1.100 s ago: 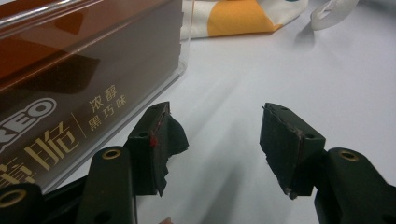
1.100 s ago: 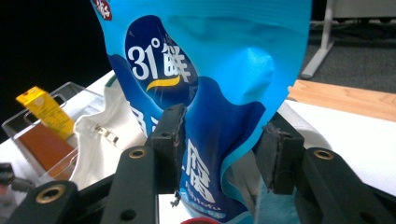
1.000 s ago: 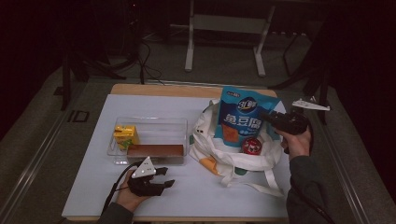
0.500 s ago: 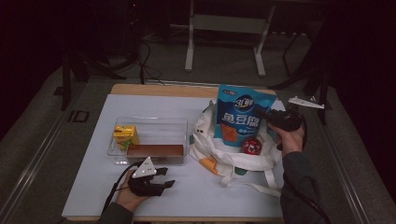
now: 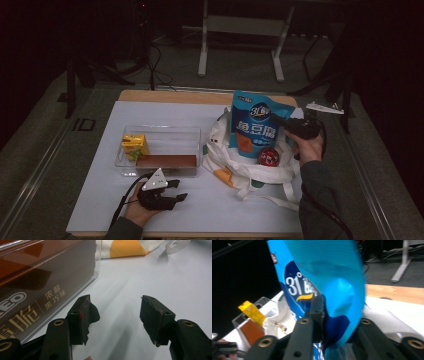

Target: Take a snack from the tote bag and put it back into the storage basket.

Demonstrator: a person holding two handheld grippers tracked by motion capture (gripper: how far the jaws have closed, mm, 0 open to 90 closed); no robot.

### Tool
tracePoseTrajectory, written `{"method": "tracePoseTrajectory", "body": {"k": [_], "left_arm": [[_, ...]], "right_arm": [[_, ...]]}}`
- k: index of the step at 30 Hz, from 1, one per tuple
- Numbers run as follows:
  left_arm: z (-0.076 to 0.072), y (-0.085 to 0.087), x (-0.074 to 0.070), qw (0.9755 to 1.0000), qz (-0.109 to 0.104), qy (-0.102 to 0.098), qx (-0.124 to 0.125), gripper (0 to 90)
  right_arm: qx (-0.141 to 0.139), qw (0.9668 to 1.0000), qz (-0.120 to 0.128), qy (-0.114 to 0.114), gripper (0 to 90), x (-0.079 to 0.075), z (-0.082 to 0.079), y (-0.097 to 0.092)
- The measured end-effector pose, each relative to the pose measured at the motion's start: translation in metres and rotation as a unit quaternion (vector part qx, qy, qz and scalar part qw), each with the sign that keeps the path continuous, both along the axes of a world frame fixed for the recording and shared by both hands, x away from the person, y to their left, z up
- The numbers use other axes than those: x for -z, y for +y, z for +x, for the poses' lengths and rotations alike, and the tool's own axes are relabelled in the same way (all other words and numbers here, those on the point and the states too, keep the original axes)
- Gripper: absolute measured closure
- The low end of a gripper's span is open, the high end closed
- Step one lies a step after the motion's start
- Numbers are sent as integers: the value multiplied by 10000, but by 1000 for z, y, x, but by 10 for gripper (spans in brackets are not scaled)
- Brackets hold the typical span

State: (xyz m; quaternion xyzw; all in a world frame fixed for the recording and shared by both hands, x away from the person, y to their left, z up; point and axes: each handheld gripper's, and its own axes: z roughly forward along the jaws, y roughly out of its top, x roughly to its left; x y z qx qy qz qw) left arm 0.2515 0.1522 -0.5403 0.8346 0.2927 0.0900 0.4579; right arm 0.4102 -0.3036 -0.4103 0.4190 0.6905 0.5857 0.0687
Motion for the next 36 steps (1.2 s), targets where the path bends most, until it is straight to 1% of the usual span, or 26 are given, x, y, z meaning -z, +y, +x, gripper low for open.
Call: {"method": "tracePoseTrajectory", "body": {"k": [1,2,8,10,11,13,15,19,22,25,36], "left_arm": [[0,0,0,10000,0,4,-1,426],[0,0,0,10000,3,5,-1,426],[0,0,0,10000,10,6,4,426],[0,0,0,10000,7,3,5,427],[0,-1,0,10000,7,2,3,427],[0,-1,0,10000,7,2,2,427],[0,-1,0,10000,13,1,1,427],[0,0,0,10000,14,7,0,427],[0,0,0,10000,14,15,1,427],[0,0,0,10000,3,11,-5,426],[0,0,0,10000,18,1,-7,424]], "right_arm": [[-39,9999,112,69,818,0,0,2],[-39,9999,112,69,818,0,0,2],[-164,9981,515,309,886,-1,2,6],[-158,9976,564,372,894,-2,2,6],[-144,9970,622,432,895,-2,2,6],[-164,9962,704,490,897,-2,3,6],[-124,9951,812,556,898,-1,4,5],[-143,9935,950,610,899,0,5,5],[-186,9935,963,581,899,-2,5,7],[-171,9925,1046,606,899,-5,5,8],[-198,9908,1234,528,899,-22,3,8]]}}
